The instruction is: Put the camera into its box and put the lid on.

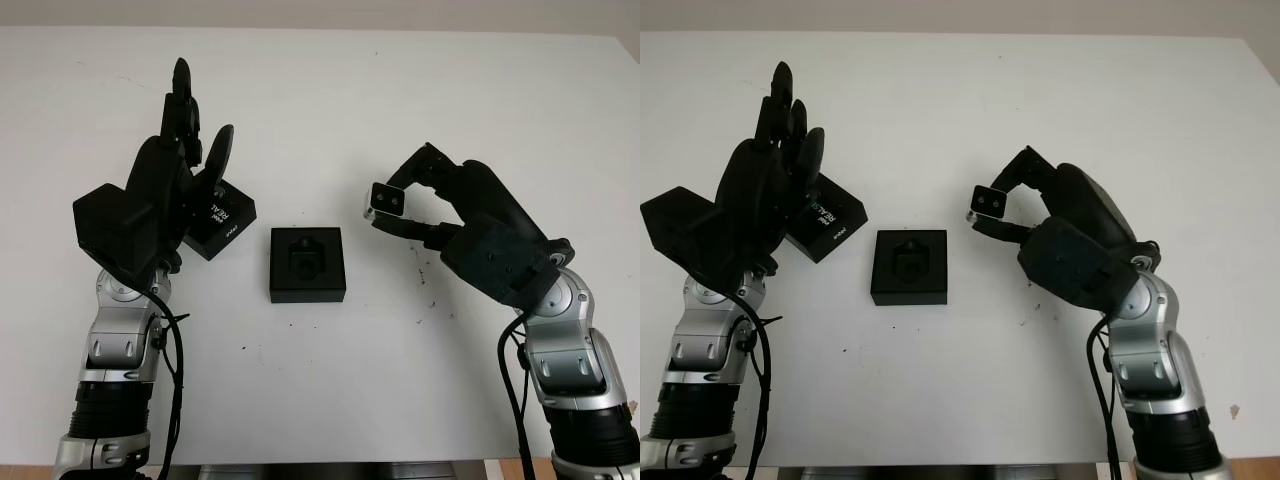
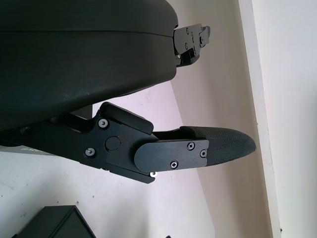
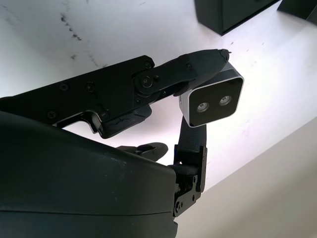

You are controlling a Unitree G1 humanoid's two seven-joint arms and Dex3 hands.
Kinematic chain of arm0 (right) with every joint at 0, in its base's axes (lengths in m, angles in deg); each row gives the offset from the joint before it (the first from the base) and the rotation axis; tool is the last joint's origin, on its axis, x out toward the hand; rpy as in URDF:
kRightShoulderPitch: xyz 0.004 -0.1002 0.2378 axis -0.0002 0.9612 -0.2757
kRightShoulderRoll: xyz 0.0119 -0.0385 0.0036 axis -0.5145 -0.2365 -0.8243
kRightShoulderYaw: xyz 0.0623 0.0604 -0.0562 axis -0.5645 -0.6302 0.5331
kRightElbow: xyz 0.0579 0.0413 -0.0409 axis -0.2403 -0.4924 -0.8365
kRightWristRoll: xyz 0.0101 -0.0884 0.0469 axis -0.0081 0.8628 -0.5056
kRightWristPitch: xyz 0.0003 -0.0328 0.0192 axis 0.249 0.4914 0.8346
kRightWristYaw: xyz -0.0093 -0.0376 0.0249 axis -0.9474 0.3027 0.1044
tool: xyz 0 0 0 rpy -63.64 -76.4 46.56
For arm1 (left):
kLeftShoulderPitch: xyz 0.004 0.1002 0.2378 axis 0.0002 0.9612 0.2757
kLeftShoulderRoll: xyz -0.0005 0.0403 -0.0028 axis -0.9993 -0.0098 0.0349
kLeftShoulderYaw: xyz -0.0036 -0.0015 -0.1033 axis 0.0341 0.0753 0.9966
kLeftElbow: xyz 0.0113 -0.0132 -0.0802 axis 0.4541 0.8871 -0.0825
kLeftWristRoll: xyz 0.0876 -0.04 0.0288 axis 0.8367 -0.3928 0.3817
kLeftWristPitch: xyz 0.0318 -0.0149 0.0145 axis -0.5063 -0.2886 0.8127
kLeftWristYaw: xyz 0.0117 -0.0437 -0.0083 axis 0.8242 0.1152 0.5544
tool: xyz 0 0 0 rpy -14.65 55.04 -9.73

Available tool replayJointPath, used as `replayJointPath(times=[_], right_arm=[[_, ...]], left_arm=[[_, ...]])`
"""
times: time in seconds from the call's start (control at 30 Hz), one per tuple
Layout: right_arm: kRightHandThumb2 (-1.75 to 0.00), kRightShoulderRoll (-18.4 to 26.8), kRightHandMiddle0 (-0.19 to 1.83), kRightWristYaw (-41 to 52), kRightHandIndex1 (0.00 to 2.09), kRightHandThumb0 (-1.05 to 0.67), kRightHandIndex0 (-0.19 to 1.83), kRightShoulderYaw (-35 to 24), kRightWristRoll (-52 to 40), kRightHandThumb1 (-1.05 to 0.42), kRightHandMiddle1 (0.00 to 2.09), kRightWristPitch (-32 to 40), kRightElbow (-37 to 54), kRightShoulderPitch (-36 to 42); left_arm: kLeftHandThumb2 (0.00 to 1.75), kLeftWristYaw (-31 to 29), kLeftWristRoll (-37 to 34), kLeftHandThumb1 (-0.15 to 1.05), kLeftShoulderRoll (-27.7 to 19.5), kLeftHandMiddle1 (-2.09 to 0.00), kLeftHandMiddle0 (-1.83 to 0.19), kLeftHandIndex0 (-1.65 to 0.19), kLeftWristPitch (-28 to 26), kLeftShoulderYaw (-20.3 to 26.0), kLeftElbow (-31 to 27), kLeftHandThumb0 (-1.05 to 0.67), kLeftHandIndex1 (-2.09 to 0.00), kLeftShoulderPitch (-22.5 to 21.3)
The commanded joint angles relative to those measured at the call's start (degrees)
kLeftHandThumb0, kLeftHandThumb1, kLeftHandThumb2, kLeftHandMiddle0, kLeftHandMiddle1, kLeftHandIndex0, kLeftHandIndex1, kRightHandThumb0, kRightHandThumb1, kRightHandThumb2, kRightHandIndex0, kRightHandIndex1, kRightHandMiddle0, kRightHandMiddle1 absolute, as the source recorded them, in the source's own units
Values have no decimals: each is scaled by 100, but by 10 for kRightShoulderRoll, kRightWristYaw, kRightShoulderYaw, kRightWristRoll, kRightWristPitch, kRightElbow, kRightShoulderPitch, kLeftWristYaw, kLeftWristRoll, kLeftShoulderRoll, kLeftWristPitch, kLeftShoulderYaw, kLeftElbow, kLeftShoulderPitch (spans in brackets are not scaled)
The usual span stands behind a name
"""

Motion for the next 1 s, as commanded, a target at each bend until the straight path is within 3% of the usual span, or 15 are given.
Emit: replayJointPath(times=[0.0, 0.23, 0.5, 0.6, 0.97], right_arm=[[-16, 3, 30, 8, 0, -44, 34, 9, -13, -105, 187, -12, 2, -14], [-19, -11, 29, 12, 1, -46, 20, 32, -52, -105, 188, -54, -22, -26], [-15, -31, 33, -19, 3, -45, 19, 59, -48, -105, 179, -117, -33, -14], [-16, -38, 31, -36, 4, -44, 18, 71, -35, -105, 189, -129, -26, -6], [-15, -76, 27, -92, 7, -41, 24, 113, 39, -105, 198, -103, -5, 29]], left_arm=[[49, 1, 1, 105, -4, 0, 19, 19, 1, 0, -10, -75, 0, 9], [48, 3, 2, 105, -3, 0, 19, 19, -7, -1, -17, -76, 0, 10], [49, 4, 1, 105, -2, 0, 19, 19, -8, 0, -18, -76, 0, 9], [50, 4, -2, 105, 0, 0, 19, 19, -11, 0, -20, -75, 0, 8], [48, 7, -5, 105, 7, 0, 19, 19, -6, -2, -18, -75, 0, 5]])
